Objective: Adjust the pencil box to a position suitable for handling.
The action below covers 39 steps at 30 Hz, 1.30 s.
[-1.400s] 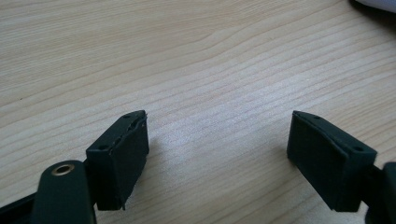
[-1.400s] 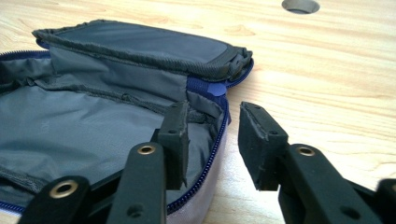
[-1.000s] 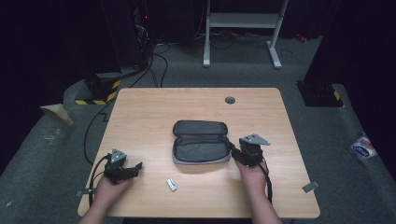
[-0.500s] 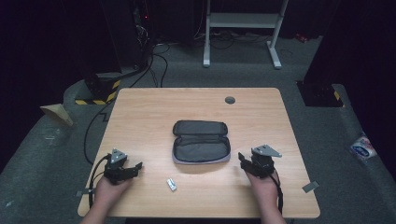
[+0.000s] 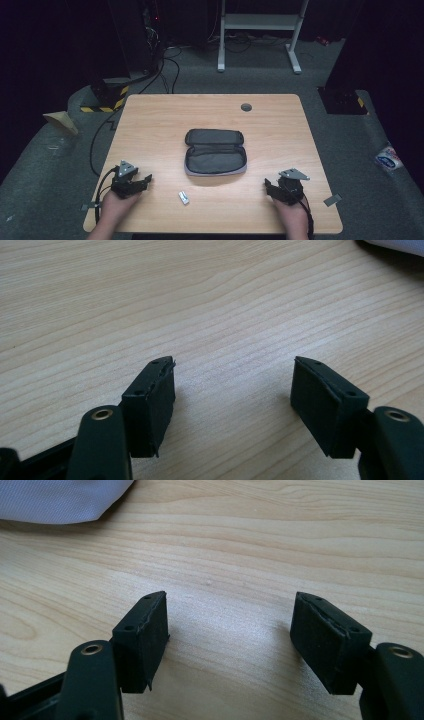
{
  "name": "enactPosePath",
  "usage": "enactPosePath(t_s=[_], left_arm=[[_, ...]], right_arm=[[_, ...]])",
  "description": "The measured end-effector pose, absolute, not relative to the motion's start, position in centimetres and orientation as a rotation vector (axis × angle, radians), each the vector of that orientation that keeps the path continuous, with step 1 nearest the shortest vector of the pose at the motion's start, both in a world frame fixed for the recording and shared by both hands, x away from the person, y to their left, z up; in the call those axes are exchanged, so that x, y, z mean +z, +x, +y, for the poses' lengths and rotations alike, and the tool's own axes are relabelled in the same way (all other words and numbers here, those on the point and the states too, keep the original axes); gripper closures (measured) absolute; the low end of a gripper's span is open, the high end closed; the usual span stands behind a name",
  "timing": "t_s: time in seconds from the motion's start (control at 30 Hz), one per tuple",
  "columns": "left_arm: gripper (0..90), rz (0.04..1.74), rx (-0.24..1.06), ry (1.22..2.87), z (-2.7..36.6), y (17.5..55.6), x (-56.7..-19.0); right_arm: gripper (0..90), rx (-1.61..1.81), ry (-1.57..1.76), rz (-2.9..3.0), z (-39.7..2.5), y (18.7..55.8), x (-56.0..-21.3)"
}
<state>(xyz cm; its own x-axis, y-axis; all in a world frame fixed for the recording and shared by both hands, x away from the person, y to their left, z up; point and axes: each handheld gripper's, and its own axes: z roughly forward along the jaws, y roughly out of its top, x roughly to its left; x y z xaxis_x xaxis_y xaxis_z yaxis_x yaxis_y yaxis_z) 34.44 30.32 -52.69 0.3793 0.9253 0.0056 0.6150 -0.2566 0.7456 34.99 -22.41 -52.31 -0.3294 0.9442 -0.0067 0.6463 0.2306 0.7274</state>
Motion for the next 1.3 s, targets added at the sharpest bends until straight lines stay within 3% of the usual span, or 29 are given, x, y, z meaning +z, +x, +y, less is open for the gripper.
enactPosePath(t_s=[0.37, 1.3], left_arm=[[38.8, 1.297, 0.548, 1.994, 29.5, 34.1, -52.3], [42.0, 1.029, 0.459, 2.071, 23.4, 31.7, -51.2]], right_arm=[[27.7, 0.869, 1.469, 2.049, -22.2, 35.1, -52.4], [27.9, 0.868, 1.471, 2.046, -22.2, 35.1, -52.4]])
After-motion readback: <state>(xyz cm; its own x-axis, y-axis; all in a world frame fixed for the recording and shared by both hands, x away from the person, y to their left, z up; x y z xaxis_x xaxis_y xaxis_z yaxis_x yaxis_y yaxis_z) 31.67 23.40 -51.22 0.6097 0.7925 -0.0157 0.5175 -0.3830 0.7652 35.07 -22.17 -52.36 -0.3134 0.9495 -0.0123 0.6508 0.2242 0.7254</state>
